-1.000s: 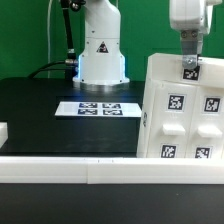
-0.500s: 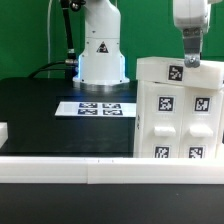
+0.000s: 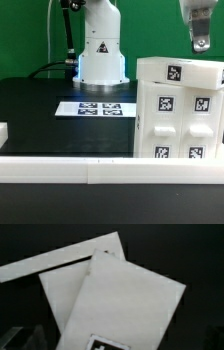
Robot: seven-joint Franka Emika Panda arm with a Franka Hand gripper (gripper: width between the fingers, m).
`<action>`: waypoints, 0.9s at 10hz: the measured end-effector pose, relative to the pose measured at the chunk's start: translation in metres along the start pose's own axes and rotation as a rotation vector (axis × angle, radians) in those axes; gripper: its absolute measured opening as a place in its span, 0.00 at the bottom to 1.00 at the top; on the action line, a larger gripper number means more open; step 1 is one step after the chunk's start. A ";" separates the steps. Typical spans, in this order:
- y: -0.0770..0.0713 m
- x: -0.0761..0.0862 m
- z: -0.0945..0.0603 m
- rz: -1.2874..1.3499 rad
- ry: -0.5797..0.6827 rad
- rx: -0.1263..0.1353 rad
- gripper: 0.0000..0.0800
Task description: Assemble cabinet
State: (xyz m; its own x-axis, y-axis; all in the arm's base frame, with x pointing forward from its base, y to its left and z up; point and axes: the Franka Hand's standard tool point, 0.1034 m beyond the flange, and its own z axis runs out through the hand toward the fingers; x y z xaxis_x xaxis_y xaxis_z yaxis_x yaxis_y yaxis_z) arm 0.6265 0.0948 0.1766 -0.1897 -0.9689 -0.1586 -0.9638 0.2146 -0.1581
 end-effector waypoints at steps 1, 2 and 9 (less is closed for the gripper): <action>0.002 0.000 0.000 -0.085 0.011 -0.016 1.00; 0.002 -0.001 0.000 -0.284 0.030 -0.052 1.00; -0.007 -0.004 0.001 -1.175 0.018 -0.093 1.00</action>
Offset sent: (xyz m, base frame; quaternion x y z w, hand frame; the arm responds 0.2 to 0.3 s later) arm 0.0124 0.0047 0.0051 -0.0330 0.0116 -0.4312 0.9016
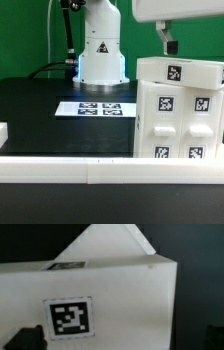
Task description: Assemble cabinet
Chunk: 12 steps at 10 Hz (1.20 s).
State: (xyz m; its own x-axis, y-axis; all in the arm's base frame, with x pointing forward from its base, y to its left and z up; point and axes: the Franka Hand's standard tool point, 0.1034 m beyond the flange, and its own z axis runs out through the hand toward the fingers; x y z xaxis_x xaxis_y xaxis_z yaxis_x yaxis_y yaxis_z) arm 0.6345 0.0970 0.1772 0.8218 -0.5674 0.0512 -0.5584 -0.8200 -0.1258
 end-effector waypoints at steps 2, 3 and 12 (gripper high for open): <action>0.001 0.001 -0.001 -0.306 0.018 -0.014 1.00; 0.001 0.003 -0.002 -0.502 0.026 -0.022 1.00; 0.019 -0.006 0.017 -1.446 -0.024 -0.092 1.00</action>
Offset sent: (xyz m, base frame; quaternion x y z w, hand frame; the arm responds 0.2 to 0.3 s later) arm -0.0047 0.0057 0.0013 0.0154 -0.0164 -0.3765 0.9261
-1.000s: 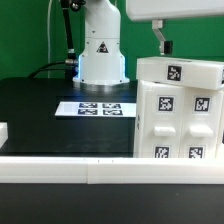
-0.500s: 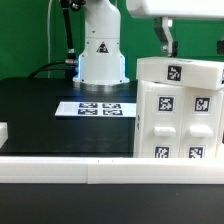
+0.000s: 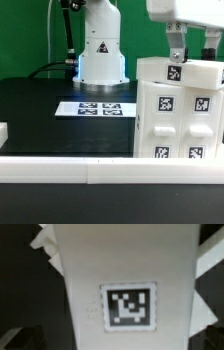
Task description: Assemble cabinet
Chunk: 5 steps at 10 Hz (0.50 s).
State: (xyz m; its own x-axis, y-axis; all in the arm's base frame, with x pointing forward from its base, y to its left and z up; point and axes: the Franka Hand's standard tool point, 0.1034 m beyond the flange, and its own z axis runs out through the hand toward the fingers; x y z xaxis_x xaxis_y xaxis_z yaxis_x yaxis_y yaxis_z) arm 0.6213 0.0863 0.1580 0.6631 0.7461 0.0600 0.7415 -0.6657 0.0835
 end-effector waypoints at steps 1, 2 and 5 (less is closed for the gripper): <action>0.001 -0.003 0.004 0.016 0.000 -0.004 1.00; 0.001 -0.004 0.006 0.027 -0.001 -0.004 1.00; 0.000 -0.004 0.005 0.077 -0.002 -0.006 0.76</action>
Offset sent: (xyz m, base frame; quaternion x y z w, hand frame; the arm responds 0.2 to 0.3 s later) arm -0.0030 0.0031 -0.0008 -0.0171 -0.0049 0.0287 0.9994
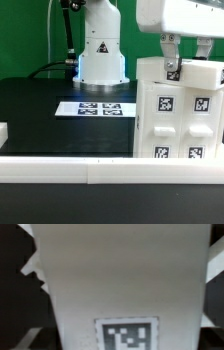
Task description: Assemble cabinet
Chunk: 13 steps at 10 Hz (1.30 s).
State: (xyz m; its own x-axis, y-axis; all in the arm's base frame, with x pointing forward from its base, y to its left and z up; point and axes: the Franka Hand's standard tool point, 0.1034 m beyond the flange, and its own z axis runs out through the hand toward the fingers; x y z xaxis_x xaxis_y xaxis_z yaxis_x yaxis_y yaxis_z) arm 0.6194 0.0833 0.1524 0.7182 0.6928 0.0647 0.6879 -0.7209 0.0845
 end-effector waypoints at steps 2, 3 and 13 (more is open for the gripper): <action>0.001 -0.001 0.000 0.038 0.000 0.000 0.70; 0.001 -0.001 0.000 0.038 0.000 0.000 0.70; 0.004 -0.003 0.000 1.218 0.100 0.016 0.70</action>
Offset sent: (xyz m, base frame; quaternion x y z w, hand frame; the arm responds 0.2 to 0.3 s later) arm 0.0000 0.0000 0.0000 0.0000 0.0000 0.0000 1.0000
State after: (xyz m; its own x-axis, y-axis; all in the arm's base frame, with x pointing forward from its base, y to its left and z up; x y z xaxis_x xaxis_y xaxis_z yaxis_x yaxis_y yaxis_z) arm 0.6200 0.0783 0.1530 0.8829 -0.4381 0.1692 -0.4275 -0.8988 -0.0968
